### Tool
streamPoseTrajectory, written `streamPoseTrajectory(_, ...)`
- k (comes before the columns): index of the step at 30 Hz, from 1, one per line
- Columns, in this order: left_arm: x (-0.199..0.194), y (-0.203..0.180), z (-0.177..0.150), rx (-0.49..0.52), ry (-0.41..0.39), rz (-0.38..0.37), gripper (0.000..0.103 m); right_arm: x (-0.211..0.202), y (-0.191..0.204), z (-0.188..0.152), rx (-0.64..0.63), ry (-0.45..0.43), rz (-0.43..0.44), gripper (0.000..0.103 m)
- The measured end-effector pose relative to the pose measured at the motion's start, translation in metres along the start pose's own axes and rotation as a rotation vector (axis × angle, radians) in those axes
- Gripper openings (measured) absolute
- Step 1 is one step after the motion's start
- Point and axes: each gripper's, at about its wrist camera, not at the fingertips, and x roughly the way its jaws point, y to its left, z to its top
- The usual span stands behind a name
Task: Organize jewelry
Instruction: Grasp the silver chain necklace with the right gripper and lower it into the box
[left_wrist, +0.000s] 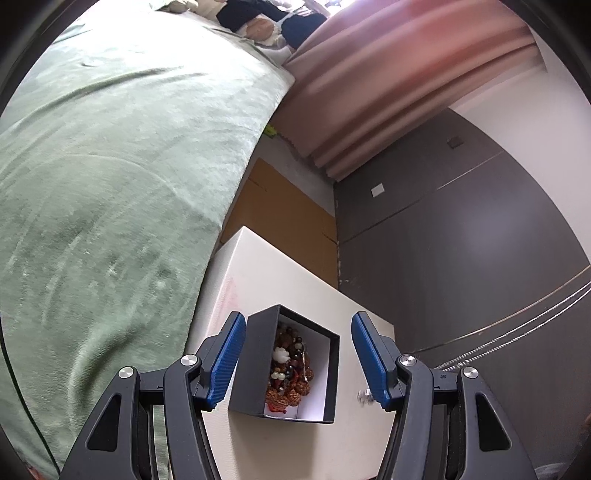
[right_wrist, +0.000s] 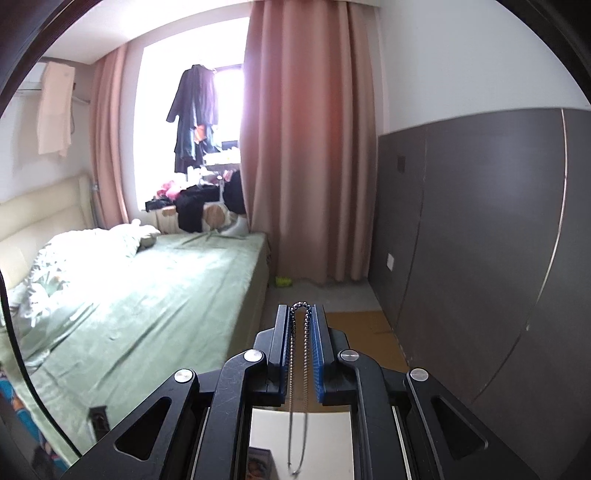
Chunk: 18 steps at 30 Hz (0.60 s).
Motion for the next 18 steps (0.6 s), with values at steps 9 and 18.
streamPoseTrajectory(9,-0.003,0.001,0.002,-0.007,-0.009,-0.003,0.061,-0.01,0.032,-0.01,-0.034,0.001,0.081,0.011)
streamPoseTrajectory(18,-0.005,-0.001,0.002,-0.001,-0.011,-0.011,0.061,0.006,0.041,-0.054,-0.039,0.108,0.128,0.011)
